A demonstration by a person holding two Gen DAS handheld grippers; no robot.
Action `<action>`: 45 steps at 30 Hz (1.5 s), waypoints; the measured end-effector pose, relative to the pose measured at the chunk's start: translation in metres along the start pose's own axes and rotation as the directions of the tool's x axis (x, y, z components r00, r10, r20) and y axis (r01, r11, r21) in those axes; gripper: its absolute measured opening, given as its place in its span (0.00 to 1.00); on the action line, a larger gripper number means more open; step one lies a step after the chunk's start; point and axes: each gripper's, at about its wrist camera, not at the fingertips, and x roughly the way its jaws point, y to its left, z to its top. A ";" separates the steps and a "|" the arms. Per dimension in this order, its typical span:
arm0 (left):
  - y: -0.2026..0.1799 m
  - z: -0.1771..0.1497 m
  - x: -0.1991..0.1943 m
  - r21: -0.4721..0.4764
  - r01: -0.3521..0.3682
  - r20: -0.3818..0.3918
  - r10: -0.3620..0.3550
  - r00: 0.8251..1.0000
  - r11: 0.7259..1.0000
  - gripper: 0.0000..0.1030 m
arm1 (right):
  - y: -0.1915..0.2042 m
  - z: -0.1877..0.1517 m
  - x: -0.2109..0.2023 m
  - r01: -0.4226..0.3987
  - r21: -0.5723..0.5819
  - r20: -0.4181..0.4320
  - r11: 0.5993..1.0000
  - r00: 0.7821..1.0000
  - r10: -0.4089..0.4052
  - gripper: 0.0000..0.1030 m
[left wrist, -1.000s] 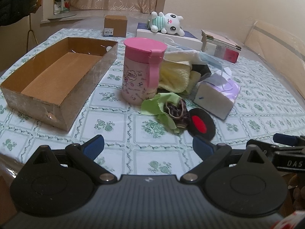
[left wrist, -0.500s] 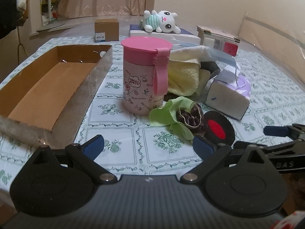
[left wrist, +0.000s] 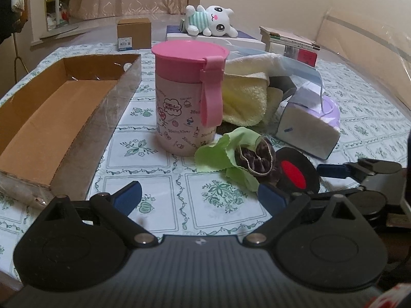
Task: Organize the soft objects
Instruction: 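Grasp the black earmuff pad with the right tool while the left tool reaches toward the purple scrunchie, then grasp the purple scrunchie with the left tool while the right tool holds the pad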
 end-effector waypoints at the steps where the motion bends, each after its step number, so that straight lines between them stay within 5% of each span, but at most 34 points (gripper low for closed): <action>1: 0.000 0.000 0.001 0.001 0.001 -0.001 -0.001 1.000 1.000 0.93 | -0.001 0.000 0.002 0.003 0.000 0.000 1.000 1.000 -0.003 0.72; 5: -0.002 0.002 0.003 0.011 0.014 -0.001 -0.014 1.000 1.000 0.93 | -0.003 0.002 0.004 0.008 0.004 0.005 1.000 1.000 -0.008 0.64; 16: -0.035 0.010 0.005 0.109 0.064 0.031 -0.067 0.997 0.992 0.86 | -0.029 -0.009 -0.032 0.040 0.048 -0.002 0.998 0.999 -0.040 0.61; 24: -0.071 0.015 0.022 0.252 0.047 0.065 -0.065 0.996 0.966 0.67 | -0.059 -0.021 -0.058 0.108 0.114 -0.004 0.988 0.994 -0.108 0.61; 32: -0.102 0.008 0.046 0.426 0.032 0.028 -0.048 0.998 0.904 0.44 | -0.076 -0.021 -0.061 0.126 0.151 -0.005 0.980 0.992 -0.127 0.61; 36: -0.106 0.002 0.061 0.467 0.001 0.000 -0.001 1.000 0.884 0.43 | -0.079 -0.022 -0.058 0.120 0.158 -0.010 0.980 0.993 -0.120 0.61; 40: -0.102 -0.001 0.067 0.461 -0.008 -0.015 0.018 1.000 0.887 0.39 | -0.082 -0.022 -0.058 0.118 0.168 -0.011 0.979 0.993 -0.118 0.61; 45: -0.097 0.004 0.062 0.419 0.000 -0.012 0.005 1.000 0.908 0.21 | -0.082 -0.019 -0.061 0.118 0.173 -0.004 0.978 0.993 -0.119 0.61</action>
